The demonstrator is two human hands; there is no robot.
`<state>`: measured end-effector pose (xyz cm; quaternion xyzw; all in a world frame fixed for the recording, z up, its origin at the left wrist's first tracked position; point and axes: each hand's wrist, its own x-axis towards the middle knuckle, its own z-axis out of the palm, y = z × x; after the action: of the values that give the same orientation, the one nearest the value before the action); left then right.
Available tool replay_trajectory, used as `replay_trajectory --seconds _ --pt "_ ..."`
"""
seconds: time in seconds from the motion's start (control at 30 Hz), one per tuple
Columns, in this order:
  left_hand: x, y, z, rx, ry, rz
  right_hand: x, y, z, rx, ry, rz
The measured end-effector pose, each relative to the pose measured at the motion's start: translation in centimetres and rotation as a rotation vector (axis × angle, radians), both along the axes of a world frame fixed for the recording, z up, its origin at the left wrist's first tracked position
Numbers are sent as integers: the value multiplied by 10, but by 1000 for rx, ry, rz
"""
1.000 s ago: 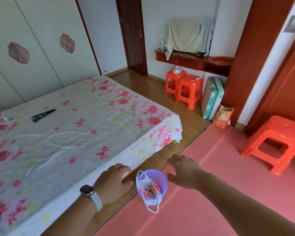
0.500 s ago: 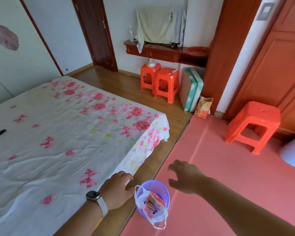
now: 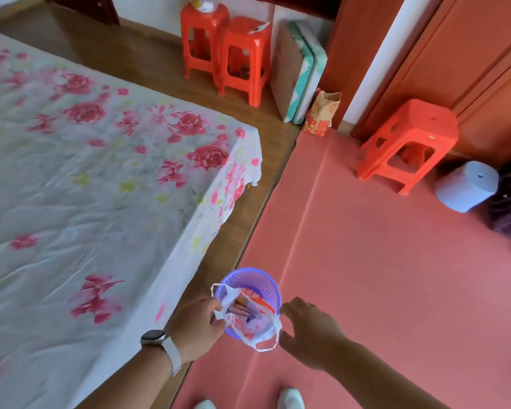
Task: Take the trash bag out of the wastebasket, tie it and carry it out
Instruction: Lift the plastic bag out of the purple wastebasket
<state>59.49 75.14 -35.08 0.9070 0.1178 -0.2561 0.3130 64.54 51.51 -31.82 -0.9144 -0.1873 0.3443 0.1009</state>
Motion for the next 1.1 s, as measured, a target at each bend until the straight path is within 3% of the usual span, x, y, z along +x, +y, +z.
replay_trajectory --seconds 0.07,0.33,0.5,0.6,0.67,0.9,1.1 --pt "4 -3 -19 -15 47 34 6 0 -17 -12 11 -16" --pt "37 -32 -210 68 91 62 21 -25 -214 -113 145 -154" --pt "60 -32 -299 339 82 -100 25 -30 -309 -161 160 -167" --pt "60 -37 -341 480 121 -343 22 -30 -361 -130 210 -279" --pt "56 -41 -362 525 121 -435 18 -30 -389 -108 236 -355" --pt "56 -17 -399 741 76 -469 15 -32 -443 -111 334 -512" --pt "59 -7 -386 731 156 -502 23 -30 -449 -57 457 -630"
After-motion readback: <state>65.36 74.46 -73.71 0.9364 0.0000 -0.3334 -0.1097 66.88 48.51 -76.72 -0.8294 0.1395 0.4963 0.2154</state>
